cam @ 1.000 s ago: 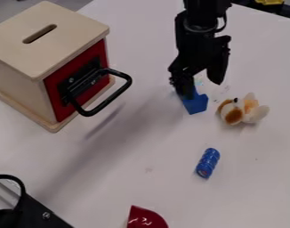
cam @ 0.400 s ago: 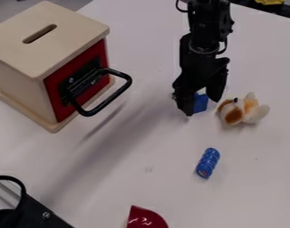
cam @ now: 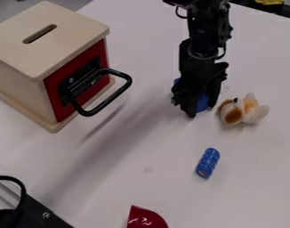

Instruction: Move the blue toy to the upper of the table

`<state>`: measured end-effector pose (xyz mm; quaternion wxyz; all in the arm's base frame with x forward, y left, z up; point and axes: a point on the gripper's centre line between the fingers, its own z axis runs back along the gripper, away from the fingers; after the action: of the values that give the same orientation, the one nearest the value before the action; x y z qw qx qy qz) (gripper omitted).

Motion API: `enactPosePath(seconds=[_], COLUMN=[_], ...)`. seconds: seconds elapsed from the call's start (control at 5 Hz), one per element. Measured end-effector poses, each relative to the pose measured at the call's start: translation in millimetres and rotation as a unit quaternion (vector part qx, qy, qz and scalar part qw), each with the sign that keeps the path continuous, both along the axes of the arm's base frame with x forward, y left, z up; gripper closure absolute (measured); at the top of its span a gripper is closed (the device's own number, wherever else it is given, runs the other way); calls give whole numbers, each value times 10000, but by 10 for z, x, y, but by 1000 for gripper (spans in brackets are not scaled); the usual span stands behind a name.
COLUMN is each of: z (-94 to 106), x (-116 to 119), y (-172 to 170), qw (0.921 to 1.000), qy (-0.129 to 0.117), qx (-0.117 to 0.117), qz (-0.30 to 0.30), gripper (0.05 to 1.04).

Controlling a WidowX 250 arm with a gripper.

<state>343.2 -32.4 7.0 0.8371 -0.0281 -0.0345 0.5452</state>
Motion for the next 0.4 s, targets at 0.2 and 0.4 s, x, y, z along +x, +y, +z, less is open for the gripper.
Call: enactPosePath(seconds=[0.2, 0.4], z=[35, 111], x=[-35, -37], y=[31, 40], qw=[10000, 9999], qy=[-29, -85], qx=[-16, 5], qz=[71, 85], gripper=[491, 491])
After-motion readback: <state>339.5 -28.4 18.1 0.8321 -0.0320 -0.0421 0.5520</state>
